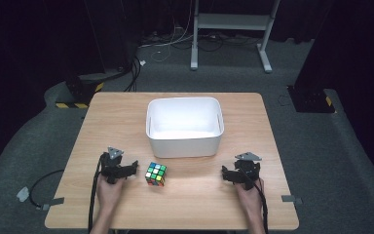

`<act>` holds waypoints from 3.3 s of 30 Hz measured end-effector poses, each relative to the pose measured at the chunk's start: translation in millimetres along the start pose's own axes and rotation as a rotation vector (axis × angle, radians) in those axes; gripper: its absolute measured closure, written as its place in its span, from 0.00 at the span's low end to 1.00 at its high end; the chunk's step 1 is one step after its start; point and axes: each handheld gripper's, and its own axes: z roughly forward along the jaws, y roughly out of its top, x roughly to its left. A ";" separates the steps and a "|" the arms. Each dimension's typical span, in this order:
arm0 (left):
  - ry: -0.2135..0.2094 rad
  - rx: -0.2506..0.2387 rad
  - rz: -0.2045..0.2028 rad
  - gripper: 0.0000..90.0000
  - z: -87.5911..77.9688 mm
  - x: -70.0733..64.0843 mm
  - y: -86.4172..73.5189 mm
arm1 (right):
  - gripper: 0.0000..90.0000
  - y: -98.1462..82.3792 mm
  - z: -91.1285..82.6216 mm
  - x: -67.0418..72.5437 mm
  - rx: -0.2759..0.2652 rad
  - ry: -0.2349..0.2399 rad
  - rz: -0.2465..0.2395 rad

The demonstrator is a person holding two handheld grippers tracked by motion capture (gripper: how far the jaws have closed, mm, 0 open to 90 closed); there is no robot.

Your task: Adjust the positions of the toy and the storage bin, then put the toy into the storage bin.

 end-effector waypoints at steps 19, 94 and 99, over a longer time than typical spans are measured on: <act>-0.016 0.007 0.013 0.16 -0.7 0.6 -0.2 | 0.12 -0.2 -0.4 0.8 -0.002 0.002 0.003; -0.248 -0.083 0.040 0.13 -70.6 -27.7 1.9 | 0.14 0.8 0.4 1.5 -0.007 0.005 -0.004; -0.269 -0.089 0.043 0.13 -72.6 -32.9 3.5 | 0.14 0.8 0.5 1.6 -0.007 0.005 -0.002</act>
